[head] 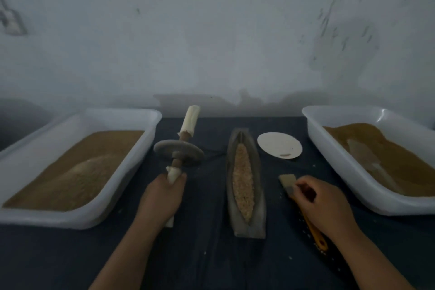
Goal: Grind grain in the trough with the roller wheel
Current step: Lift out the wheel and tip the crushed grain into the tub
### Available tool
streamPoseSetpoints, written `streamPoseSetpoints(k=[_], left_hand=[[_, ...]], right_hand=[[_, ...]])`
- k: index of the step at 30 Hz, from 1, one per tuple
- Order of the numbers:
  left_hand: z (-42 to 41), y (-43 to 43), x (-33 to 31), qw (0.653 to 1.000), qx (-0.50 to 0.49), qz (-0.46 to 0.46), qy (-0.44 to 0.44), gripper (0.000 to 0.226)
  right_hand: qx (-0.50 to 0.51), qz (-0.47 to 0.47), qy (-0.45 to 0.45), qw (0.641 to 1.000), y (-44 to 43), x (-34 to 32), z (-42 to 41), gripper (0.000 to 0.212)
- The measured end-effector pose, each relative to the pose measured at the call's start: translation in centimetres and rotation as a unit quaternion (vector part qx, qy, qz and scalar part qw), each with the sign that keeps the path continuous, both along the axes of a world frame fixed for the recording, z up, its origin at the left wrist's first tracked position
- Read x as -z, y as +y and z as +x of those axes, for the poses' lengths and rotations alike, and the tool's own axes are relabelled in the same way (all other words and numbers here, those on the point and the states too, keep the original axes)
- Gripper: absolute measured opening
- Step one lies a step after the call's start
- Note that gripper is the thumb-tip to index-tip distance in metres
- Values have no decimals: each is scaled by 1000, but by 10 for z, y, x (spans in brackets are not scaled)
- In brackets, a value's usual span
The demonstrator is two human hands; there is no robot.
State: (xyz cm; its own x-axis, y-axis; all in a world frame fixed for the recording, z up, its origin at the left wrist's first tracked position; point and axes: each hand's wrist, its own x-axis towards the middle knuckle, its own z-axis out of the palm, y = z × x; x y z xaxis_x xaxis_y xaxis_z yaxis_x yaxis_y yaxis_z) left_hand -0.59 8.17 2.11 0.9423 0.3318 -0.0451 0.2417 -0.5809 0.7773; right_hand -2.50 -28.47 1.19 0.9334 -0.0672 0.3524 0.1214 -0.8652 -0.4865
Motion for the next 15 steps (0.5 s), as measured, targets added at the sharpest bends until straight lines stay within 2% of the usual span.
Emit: streamPoseSetpoints(k=[8,12,13,15], left_hand=[[-2,-6,0,994,-29,89,47,44],[0,-5,3,987,-35,142,63,45],[1,-4,6,986,-38,149,62,46],[-1,-4,8,984,-44,162,55,49]], right_hand=[[-20,24,16,999,2,3,-5,15],[-19,9,10,1000,13,-4,-9,10],[-21,39,23,999,20,-8,-9,13],[-34,147,115,982,40,-20,-8,34]])
